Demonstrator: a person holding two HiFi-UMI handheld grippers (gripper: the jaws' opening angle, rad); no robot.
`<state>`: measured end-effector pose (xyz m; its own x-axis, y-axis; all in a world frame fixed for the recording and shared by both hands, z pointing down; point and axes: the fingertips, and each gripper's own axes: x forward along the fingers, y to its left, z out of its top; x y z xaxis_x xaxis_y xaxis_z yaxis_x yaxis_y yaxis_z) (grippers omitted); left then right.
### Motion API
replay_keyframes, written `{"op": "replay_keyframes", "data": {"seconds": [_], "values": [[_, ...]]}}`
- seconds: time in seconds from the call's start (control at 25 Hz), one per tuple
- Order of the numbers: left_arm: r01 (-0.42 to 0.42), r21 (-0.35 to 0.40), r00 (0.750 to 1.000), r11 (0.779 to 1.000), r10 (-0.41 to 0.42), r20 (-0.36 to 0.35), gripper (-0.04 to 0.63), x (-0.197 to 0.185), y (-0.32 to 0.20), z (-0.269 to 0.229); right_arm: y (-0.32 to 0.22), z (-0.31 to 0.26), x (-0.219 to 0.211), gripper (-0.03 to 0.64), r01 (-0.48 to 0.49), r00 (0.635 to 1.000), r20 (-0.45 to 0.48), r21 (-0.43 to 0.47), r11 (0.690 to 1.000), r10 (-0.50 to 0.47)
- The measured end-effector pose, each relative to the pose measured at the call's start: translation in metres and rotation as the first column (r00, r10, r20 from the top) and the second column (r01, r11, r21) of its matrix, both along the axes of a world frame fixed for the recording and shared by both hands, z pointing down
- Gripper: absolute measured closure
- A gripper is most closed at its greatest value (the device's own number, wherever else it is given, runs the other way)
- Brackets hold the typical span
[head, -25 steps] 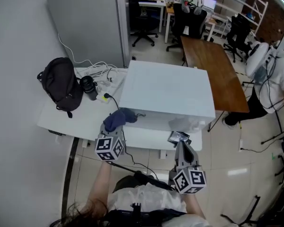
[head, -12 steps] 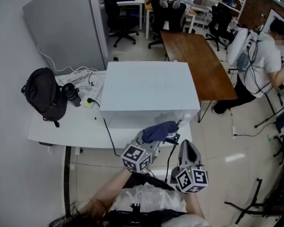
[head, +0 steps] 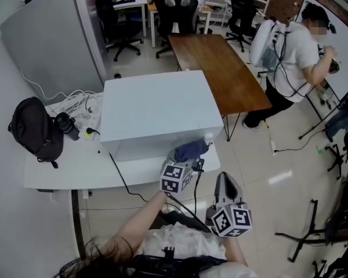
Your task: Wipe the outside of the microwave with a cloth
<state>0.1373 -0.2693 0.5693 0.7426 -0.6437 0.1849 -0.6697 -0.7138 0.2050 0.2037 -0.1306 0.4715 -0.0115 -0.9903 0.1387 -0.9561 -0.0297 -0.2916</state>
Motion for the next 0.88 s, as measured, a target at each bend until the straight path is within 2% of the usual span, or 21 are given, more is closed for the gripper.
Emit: {"op": "replay_keyframes", "data": {"seconds": [0.16,0.32,0.4,0.56,0.64,0.68,0.76,0.8,0.88], "values": [[0.177,-0.015,0.984,0.984,-0.178,-0.008,0.546,-0.084,-0.01,0.007,-0.006,0.002,-0.016,0.594,0.042,0.999,0.008,-0.009,0.999,-0.042],[0.346,-0.016,0.938,0.938,-0.346,0.022,0.546,-0.184,-0.015,0.012,-0.02,0.003,-0.043,0.594,0.125,0.992,0.008,-0.006,0.992,-0.125],[0.438,-0.019,0.899,0.899,-0.438,0.027,0.546,-0.232,-0.013,0.014,-0.026,0.005,-0.057,0.594,0.169,0.986,0.007,-0.012,0.986,-0.169],[0.609,-0.033,0.793,0.792,-0.609,0.026,0.546,-0.316,-0.008,0.016,-0.035,0.007,-0.075,0.594,0.225,0.974,0.017,-0.012,0.974,-0.225],[0.65,-0.039,0.76,0.759,-0.649,0.032,0.546,-0.34,-0.006,0.019,-0.037,0.009,-0.079,0.594,0.235,0.972,0.024,-0.014,0.972,-0.235],[0.656,-0.04,0.755,0.754,-0.655,0.036,0.546,-0.345,-0.006,0.02,-0.038,0.009,-0.08,0.594,0.236,0.971,0.027,-0.015,0.972,-0.236],[0.642,-0.04,0.766,0.765,-0.641,0.042,0.546,-0.343,-0.005,0.021,-0.04,0.01,-0.079,0.594,0.233,0.972,0.032,-0.014,0.972,-0.232],[0.623,-0.04,0.782,0.781,-0.621,0.043,0.546,-0.336,-0.003,0.02,-0.04,0.01,-0.078,0.594,0.229,0.973,0.032,-0.014,0.973,-0.228],[0.556,-0.04,0.831,0.83,-0.555,0.043,0.546,-0.315,0.006,0.019,-0.04,0.011,-0.073,0.594,0.216,0.976,0.03,-0.015,0.976,-0.215]]}}
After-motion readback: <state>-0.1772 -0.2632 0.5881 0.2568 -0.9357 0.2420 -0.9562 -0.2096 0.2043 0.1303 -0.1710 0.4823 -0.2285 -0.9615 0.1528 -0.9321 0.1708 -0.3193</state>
